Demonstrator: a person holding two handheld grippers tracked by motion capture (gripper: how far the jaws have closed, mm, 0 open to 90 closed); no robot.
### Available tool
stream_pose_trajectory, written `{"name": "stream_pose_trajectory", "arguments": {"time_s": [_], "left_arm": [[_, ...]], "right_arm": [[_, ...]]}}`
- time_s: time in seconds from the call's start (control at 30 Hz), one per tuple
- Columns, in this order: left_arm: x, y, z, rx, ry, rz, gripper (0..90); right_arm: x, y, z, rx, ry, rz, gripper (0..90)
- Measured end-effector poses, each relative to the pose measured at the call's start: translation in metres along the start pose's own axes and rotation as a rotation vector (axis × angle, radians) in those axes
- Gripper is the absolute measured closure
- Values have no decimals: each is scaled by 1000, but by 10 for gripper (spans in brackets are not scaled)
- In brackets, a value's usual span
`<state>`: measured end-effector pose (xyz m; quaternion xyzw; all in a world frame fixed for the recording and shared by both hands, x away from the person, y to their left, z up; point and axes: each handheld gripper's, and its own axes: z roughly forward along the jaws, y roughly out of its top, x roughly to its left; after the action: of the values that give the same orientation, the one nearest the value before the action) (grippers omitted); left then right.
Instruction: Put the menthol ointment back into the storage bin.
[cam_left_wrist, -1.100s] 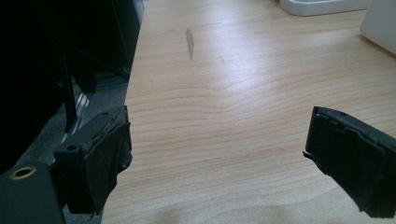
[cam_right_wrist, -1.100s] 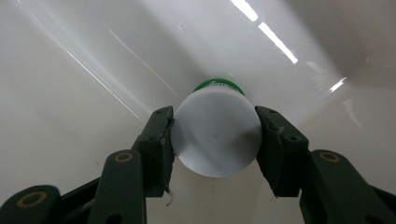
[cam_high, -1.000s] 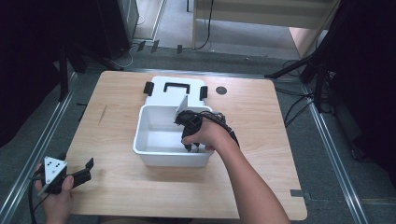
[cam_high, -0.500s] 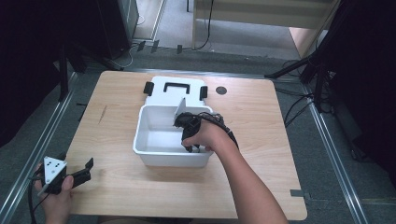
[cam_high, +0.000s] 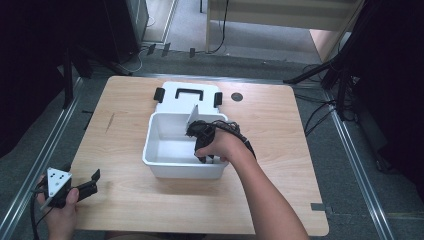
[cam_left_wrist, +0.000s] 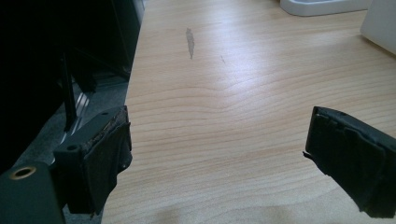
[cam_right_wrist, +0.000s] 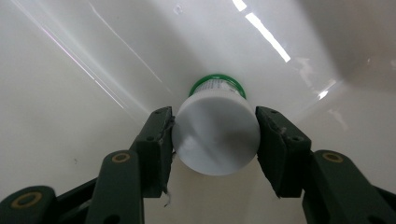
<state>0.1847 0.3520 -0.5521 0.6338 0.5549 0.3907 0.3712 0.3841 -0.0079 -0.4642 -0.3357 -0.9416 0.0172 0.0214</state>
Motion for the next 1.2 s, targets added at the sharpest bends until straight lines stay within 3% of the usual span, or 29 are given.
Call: {"name": "stream_pose_trajectory", "arguments": {"time_s": [0.7, 1.2], "left_arm": [[0, 0, 0, 0, 0, 0, 77], [0, 0, 0, 2, 0, 4, 78]], "right_arm": [[0, -6, -25, -62, -20, 3, 458], [-3, -15, -67, -132, -15, 8, 435]]}}
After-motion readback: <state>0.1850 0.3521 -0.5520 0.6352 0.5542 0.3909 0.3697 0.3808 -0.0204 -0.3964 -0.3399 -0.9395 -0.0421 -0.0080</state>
